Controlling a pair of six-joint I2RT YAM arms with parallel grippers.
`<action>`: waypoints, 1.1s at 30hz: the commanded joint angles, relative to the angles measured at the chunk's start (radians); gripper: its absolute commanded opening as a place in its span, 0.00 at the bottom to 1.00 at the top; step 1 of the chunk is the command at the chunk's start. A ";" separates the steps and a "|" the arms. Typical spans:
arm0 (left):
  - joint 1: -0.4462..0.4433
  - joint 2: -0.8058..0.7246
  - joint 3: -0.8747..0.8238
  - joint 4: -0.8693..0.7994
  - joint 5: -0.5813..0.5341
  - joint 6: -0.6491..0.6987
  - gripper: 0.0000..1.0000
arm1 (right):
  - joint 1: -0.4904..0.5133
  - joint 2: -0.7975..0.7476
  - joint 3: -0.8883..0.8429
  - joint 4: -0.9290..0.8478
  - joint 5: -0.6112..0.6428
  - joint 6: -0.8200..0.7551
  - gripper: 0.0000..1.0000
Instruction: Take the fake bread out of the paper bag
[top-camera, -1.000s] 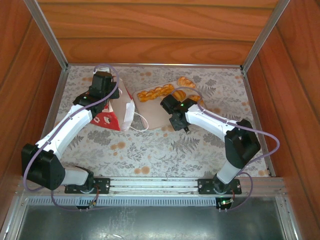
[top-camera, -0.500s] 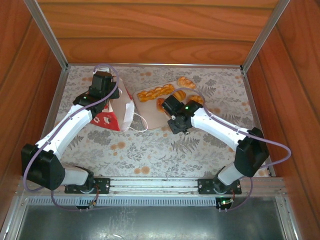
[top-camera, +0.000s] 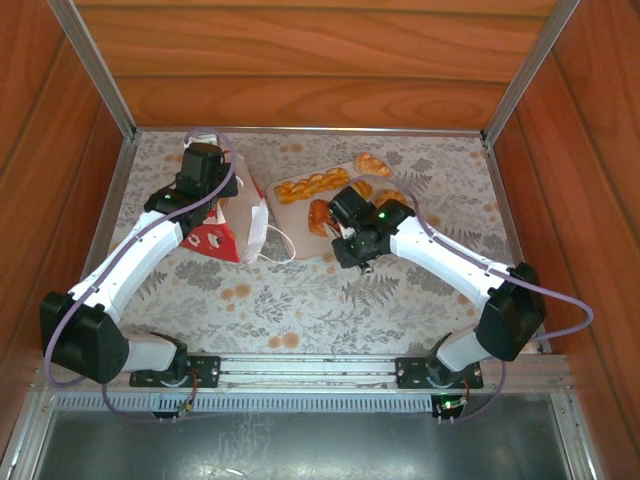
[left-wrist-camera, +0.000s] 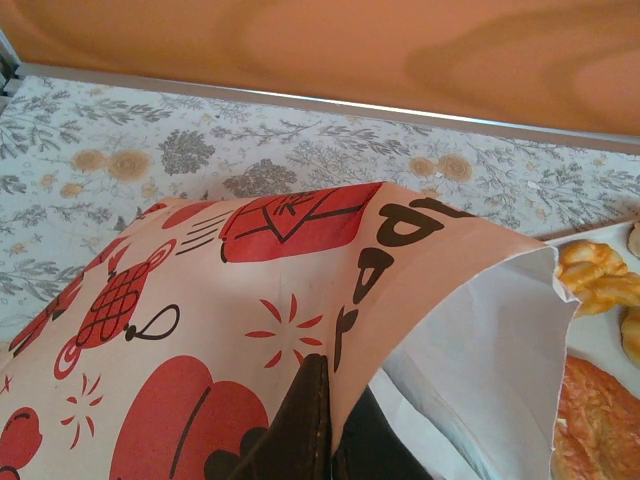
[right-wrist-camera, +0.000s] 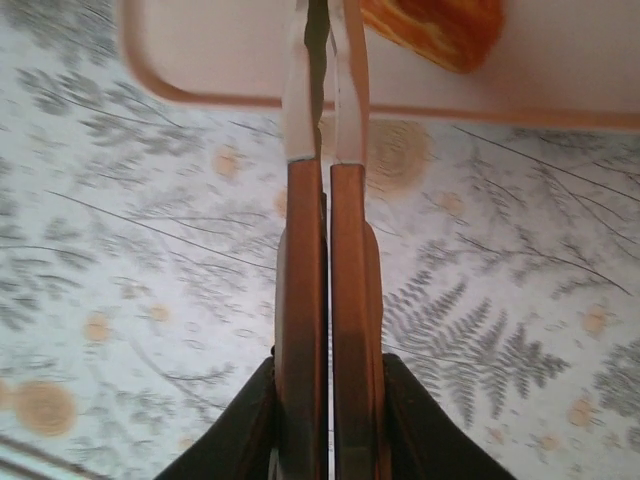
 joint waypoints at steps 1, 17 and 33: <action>0.007 -0.034 -0.014 -0.002 0.002 -0.017 0.00 | 0.010 0.052 0.081 0.065 -0.172 0.084 0.20; 0.009 -0.051 -0.032 -0.002 -0.012 -0.014 0.00 | -0.006 0.361 0.238 0.003 -0.210 0.144 0.14; 0.008 -0.046 -0.025 -0.002 -0.009 -0.011 0.00 | -0.068 0.294 0.166 -0.040 -0.079 0.169 0.12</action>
